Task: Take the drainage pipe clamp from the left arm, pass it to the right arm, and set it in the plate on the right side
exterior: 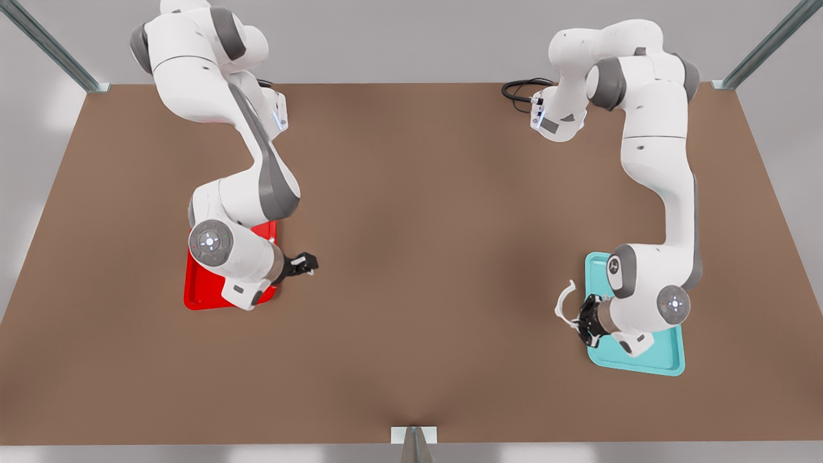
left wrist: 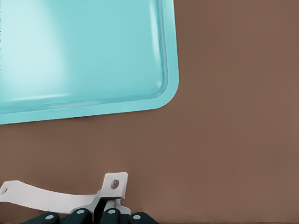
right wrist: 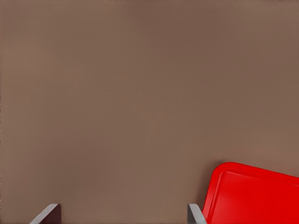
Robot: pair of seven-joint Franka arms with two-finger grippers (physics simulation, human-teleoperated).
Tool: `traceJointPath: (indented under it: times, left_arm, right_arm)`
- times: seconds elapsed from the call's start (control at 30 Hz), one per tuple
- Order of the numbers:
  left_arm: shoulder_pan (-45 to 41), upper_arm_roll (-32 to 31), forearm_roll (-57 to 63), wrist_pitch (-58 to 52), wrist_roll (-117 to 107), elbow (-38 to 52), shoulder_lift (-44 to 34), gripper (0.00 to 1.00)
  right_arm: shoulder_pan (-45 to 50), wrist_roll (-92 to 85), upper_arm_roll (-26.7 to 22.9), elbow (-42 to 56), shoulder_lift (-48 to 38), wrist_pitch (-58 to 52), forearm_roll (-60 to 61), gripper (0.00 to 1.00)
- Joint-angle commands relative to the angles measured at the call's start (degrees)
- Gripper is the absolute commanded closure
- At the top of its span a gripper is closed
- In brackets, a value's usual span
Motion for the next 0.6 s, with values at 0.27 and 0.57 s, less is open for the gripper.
traceJointPath:
  times: [0.27,0.57]
  left_arm:
    - [-0.3,-8.1,-9.9,-5.3,-28.1,8.6,5.2,0.79]
    - [-0.4,-17.4,-11.0,3.5,-44.0,12.4,9.0,0.79]
  right_arm:
    - [6.3,-0.4,0.9,0.9,4.0,12.3,2.3,0.00]
    - [14.5,0.3,0.9,0.9,10.5,29.5,5.8,0.00]
